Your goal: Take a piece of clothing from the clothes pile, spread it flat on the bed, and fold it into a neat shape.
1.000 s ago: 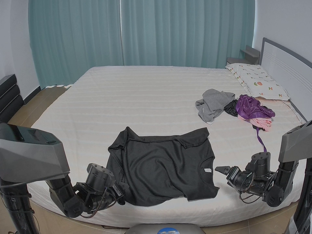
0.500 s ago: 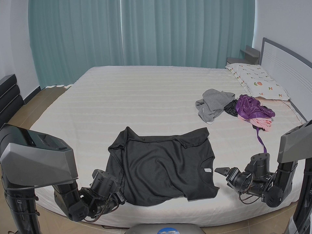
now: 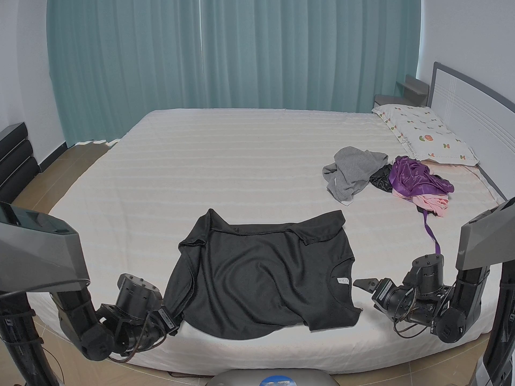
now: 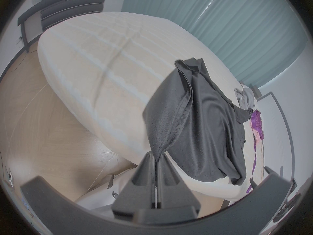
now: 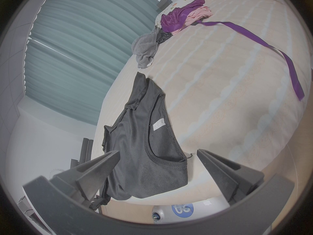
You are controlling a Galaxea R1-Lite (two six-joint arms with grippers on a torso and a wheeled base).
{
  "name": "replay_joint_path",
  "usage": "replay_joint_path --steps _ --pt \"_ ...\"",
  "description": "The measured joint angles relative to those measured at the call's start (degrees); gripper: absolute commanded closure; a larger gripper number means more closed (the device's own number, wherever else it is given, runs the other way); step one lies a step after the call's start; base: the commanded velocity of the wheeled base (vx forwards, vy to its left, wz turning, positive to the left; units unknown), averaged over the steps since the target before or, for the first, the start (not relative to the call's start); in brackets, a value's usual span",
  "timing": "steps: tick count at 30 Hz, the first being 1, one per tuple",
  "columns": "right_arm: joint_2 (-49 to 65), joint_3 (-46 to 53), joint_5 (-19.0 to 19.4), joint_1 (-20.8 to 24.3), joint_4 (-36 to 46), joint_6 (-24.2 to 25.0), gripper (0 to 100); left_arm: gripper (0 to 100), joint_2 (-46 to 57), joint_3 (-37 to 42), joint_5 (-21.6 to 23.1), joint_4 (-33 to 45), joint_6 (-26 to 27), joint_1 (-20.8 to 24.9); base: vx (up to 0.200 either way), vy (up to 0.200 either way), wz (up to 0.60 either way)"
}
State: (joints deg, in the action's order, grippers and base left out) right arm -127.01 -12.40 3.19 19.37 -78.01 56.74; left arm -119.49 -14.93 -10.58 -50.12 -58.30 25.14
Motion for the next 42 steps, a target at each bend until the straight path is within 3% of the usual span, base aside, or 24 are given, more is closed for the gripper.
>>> replay_joint_path --steps 12,21,31,32,42 --pt "-4.2 -3.0 -0.5 2.0 0.4 -3.7 0 100 3.8 2.3 11.4 0.2 1.0 -13.1 0.0 0.0 0.0" --pt "-10.7 -8.2 -5.3 4.5 0.3 -10.2 0 100 3.8 1.5 11.8 0.1 4.7 -20.0 0.0 0.0 0.0" --pt "-12.3 -6.6 -5.6 5.5 -1.9 -12.0 0 100 2.3 0.1 11.7 0.0 4.8 -22.6 0.0 0.0 0.0" --pt "-12.4 -6.1 -5.6 5.5 -3.0 -12.7 100 100 2.0 0.0 11.7 -0.1 4.7 -22.7 0.0 0.0 0.0" --pt "-14.8 -4.4 -5.5 6.4 -10.4 -15.9 100 100 1.1 -0.4 12.0 -0.2 4.4 -23.0 0.0 0.0 0.0"
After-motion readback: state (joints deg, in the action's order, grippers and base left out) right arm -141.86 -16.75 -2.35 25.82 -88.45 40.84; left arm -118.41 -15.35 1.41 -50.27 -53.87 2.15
